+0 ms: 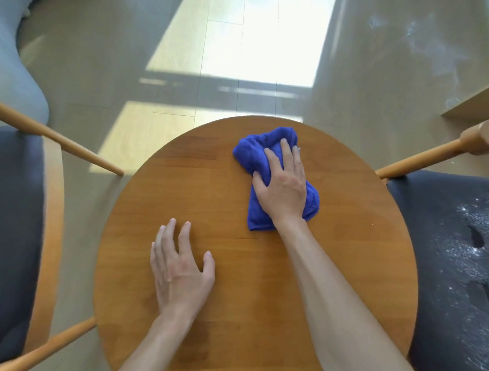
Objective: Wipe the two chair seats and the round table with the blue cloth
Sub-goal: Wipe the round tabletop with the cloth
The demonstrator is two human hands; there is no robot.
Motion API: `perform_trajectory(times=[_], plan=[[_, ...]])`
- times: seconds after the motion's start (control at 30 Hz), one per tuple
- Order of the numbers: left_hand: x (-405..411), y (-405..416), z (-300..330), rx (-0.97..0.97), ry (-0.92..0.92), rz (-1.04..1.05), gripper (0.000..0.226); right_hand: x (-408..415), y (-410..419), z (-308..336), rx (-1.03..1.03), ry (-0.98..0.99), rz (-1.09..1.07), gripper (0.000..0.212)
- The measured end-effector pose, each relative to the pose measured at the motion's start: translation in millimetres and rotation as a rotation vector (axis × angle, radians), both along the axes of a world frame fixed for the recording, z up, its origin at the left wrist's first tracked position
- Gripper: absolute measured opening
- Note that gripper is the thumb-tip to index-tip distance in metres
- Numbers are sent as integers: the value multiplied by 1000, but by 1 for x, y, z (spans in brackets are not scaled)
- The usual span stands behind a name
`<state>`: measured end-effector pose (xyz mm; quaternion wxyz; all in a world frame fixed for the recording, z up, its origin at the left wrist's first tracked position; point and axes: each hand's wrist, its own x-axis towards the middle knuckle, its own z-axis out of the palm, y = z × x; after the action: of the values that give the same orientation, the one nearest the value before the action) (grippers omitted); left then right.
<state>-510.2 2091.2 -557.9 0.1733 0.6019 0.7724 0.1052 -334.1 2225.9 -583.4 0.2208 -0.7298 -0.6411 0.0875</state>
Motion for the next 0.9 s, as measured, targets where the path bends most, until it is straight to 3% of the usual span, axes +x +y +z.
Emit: perform_trajectory(times=[0.33, 0.53, 0.9], plan=[[17, 11, -9, -97, 105, 3, 69, 125, -45, 7, -47, -30, -237, 49], [17, 9, -10, -113, 146, -15, 71, 183, -94, 12, -87, 28, -494, 52], [16, 9, -14, -105, 221, -45, 76, 173, -99, 12, -78, 15, -711, 58]])
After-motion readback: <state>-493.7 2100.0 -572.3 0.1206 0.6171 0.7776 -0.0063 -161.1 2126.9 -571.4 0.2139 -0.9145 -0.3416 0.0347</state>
